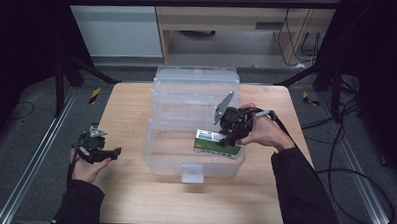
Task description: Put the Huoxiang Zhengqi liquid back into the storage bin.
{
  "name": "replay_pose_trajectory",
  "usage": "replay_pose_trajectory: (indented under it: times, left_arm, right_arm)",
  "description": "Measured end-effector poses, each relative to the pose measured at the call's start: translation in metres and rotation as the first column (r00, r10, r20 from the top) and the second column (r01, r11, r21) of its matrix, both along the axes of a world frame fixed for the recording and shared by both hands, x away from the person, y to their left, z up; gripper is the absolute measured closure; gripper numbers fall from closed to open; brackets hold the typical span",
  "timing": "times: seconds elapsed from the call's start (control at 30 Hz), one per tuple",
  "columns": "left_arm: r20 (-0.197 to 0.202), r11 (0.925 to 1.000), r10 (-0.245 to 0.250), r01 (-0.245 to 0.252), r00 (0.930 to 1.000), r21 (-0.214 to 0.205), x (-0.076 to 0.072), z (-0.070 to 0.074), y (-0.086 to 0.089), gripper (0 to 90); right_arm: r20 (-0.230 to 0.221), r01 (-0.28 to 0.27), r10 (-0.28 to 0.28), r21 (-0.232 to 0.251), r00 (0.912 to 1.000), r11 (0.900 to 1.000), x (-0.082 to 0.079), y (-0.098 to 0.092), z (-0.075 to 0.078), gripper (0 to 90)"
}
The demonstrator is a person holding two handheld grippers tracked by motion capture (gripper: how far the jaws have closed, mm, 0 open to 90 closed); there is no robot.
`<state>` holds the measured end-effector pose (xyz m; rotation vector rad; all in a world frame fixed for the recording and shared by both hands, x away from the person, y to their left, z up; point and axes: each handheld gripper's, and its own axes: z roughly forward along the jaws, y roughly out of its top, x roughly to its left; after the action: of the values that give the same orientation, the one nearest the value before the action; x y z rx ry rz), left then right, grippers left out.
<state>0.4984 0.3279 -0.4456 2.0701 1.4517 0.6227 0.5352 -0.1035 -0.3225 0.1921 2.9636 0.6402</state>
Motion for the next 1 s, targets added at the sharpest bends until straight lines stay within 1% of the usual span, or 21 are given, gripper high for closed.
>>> replay_pose_trajectory:
  times: [0.1, 0.37, 0.4, 0.57, 0.6, 0.63, 0.77, 0.9, 1.0]
  left_arm:
    - [-0.005, 1.0, -0.005, 0.005, 1.0, 0.002, 0.0, -0.001, -0.001, 30.7]
    - [-0.003, 1.0, -0.007, 0.007, 1.0, 0.0, 0.0, 0.0, -0.002, 30.7]
    - [-0.003, 1.0, -0.007, 0.007, 1.0, 0.0, 0.0, 0.0, -0.002, 30.7]
    - [-0.004, 1.0, -0.007, 0.007, 1.0, 0.002, 0.0, 0.0, -0.002, 30.7]
    - [-0.003, 1.0, -0.007, 0.007, 1.0, 0.001, 0.0, 0.0, -0.002, 30.8]
    - [-0.003, 1.0, -0.007, 0.007, 1.0, 0.002, 0.0, 0.0, -0.002, 30.7]
    - [-0.004, 1.0, -0.006, 0.006, 1.0, 0.002, 0.0, -0.001, -0.001, 30.8]
    - [-0.003, 1.0, -0.006, 0.006, 1.0, 0.003, 0.0, 0.0, -0.001, 30.8]
    - [-0.003, 1.0, -0.005, 0.006, 1.0, 0.004, 0.0, 0.0, -0.001, 30.8]
  right_arm:
    - [-0.003, -0.013, 0.013, -0.011, 0.9999, 0.9999, 0.001, 0.001, -0.003, 64.3]
    - [-0.011, -0.025, 0.025, -0.026, 0.9996, 0.9993, 0.004, 0.004, -0.01, 64.3]
    - [-0.014, -0.026, 0.026, -0.036, 0.9996, 0.999, 0.004, 0.004, -0.012, 64.2]
    - [-0.012, -0.035, 0.035, -0.05, 0.9993, 0.9981, 0.004, 0.005, -0.015, 64.3]
    - [-0.016, -0.044, 0.043, -0.054, 0.999, 0.9976, 0.005, 0.006, -0.017, 64.3]
    - [-0.02, -0.04, 0.039, -0.06, 0.999, 0.9974, 0.005, 0.006, -0.017, 64.3]
    - [-0.017, -0.045, 0.044, -0.064, 0.9989, 0.9969, 0.006, 0.007, -0.02, 64.2]
    - [-0.023, -0.054, 0.052, -0.077, 0.9984, 0.9956, 0.006, 0.008, -0.023, 64.2]
    - [-0.031, -0.057, 0.054, -0.099, 0.9981, 0.9935, 0.006, 0.009, -0.026, 64.2]
